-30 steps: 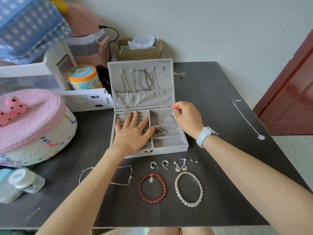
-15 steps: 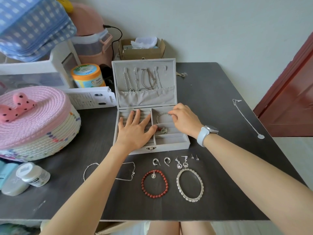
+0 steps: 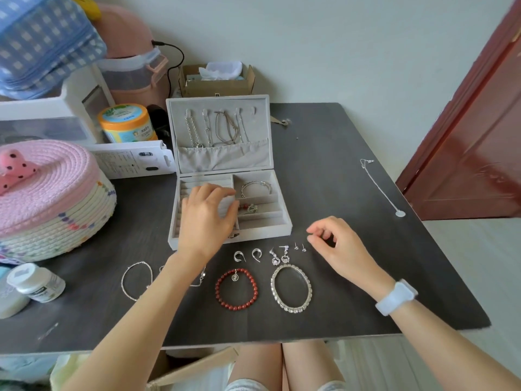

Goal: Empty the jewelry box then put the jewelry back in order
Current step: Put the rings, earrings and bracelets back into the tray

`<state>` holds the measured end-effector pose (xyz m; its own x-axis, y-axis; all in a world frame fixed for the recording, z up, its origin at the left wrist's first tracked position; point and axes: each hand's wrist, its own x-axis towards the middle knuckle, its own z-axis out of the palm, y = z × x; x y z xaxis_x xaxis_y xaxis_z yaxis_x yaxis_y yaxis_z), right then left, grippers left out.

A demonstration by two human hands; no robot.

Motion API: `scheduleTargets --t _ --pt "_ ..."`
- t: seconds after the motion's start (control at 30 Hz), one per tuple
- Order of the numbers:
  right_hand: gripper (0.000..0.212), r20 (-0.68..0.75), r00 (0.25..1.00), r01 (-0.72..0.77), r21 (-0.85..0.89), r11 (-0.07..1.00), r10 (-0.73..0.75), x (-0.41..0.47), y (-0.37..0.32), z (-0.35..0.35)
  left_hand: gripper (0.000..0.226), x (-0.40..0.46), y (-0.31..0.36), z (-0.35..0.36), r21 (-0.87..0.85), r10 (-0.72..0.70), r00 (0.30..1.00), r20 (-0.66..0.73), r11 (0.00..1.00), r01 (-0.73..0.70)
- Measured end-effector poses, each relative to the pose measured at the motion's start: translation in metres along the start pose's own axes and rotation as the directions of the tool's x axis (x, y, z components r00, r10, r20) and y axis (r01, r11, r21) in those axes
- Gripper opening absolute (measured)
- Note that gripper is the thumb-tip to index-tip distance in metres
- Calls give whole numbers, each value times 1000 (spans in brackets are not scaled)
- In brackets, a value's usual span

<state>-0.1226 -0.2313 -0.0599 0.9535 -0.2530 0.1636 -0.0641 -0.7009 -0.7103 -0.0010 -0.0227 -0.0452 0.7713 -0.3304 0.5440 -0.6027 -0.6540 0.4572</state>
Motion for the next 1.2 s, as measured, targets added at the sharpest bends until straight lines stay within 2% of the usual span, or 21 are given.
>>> scheduleTargets --t 0.17,0.33,0.47,0.67,0.77,0.87,0.93,1.0,1.1,1.2 --pt "8 48 994 103 -161 982 -97 -7 2 6 27 -27 46 8 -160 135 964 228 982 -99" --pt "3 37 988 152 -188 970 -147 -5 5 6 17 -38 66 23 -54 153 929 337 988 -143" --pt "5 -5 992 126 -138 982 -127 -7 5 6 10 -40 74 31 48 214 914 344 969 -244" --pt "6 -86 996 -26 50 998 31 -6 6 2 10 -39 74 42 173 268 897 350 923 -344" --pt "10 -118 992 -40 101 994 52 -8 4 1 13 -40 74 46 159 306 880 363 910 -382" --pt "11 -163 983 -61 168 984 89 -9 4 0 13 -34 74 34 -34 237 931 280 971 -237" --pt "10 -168 979 -80 217 973 117 -9 4 -1 13 -25 69 14 -172 69 974 214 985 -32" --pt "10 -167 977 -87 237 968 129 -8 4 0 10 -18 54 -11 -229 -121 979 161 961 157" --pt "12 -178 974 -89 268 959 140 -3 0 3 10 -14 17 -40 -166 -293 950 109 937 308" --pt "18 -172 977 -68 320 945 129 7 -12 10 12 -13 -16 -53 -78 -392 910 136 911 404"
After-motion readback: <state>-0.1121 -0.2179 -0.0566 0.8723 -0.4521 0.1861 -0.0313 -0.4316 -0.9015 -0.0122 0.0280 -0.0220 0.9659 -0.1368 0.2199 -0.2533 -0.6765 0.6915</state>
